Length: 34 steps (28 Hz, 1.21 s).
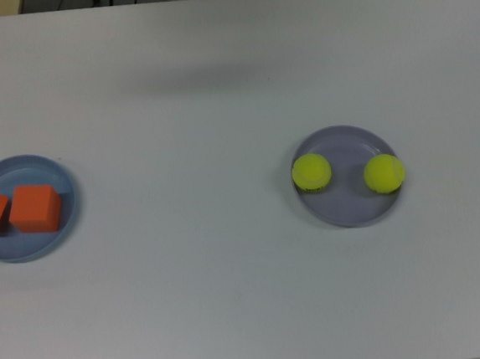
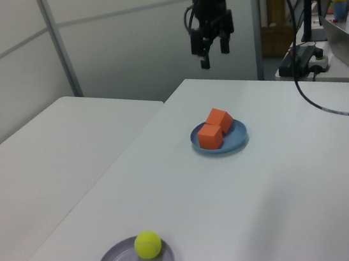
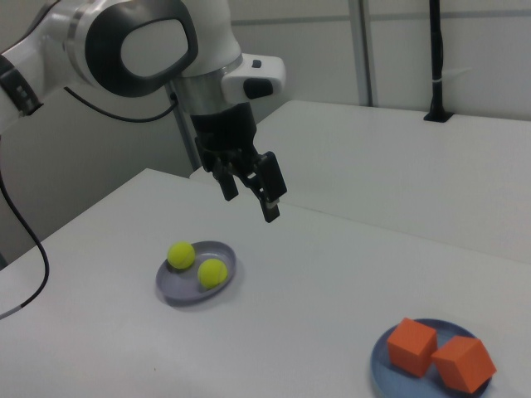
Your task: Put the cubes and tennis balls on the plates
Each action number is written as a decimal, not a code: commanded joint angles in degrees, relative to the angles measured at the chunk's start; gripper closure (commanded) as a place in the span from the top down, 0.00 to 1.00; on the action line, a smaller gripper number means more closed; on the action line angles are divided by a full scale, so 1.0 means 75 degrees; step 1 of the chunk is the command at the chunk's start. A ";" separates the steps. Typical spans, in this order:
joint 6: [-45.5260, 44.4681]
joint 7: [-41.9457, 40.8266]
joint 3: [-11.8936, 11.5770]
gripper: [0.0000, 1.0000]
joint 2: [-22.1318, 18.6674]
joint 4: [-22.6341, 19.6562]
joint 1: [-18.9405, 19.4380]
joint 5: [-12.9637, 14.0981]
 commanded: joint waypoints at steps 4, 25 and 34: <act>-0.0239 0.0107 0.0023 1.00 -0.0437 -0.0187 -0.0239 0.0099; -0.0696 0.0107 0.0069 1.00 -0.0613 -0.0199 -0.0239 0.0040; -0.0672 0.0096 0.0104 1.00 -0.0613 -0.0199 -0.0204 0.0052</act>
